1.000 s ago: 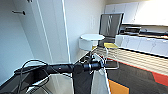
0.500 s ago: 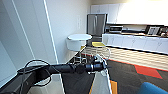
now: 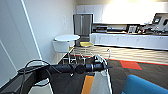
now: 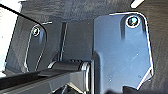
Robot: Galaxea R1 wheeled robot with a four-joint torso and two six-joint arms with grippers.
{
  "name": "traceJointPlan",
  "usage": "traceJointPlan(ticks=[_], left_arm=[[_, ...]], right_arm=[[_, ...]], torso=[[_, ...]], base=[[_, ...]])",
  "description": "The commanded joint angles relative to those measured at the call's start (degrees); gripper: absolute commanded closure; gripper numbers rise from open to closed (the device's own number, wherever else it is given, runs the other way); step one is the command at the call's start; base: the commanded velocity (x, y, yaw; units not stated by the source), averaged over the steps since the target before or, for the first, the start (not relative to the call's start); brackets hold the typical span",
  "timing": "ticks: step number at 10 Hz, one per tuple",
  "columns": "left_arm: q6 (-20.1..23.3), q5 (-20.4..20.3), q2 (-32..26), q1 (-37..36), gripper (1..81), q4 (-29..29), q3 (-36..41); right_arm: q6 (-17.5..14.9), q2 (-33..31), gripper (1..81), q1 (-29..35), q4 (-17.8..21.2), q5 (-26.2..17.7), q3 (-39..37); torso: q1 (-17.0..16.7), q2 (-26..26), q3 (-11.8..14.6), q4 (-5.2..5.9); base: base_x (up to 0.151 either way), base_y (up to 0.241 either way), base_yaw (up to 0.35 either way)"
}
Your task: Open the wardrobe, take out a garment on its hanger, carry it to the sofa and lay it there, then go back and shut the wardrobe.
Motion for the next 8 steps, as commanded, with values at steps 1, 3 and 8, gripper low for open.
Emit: traceJointPlan(ticks=[1,3,8], left_arm=[[0.7,-1.6,0.0,-10.4,81.1,1.8,1.2],[0.7,-1.6,-0.4,-10.4,81.1,1.7,1.2],[0.7,-1.6,-0.5,-10.4,81.1,1.7,1.2]], right_arm=[[-0.1,0.8,1.0,2.2,0.3,-3.2,0.5],[-0.1,0.8,1.0,2.3,0.4,-3.2,0.5],[-0.2,0.9,1.0,2.4,0.2,-3.2,0.5]], torso=[[0.0,0.0,0.0,0.00],[0.0,0.0,0.0,0.00],[0.0,0.0,0.0,0.00]], base=[[0.000,0.000,-0.379],[0.000,0.000,-0.379],[0.000,0.000,-0.379]])
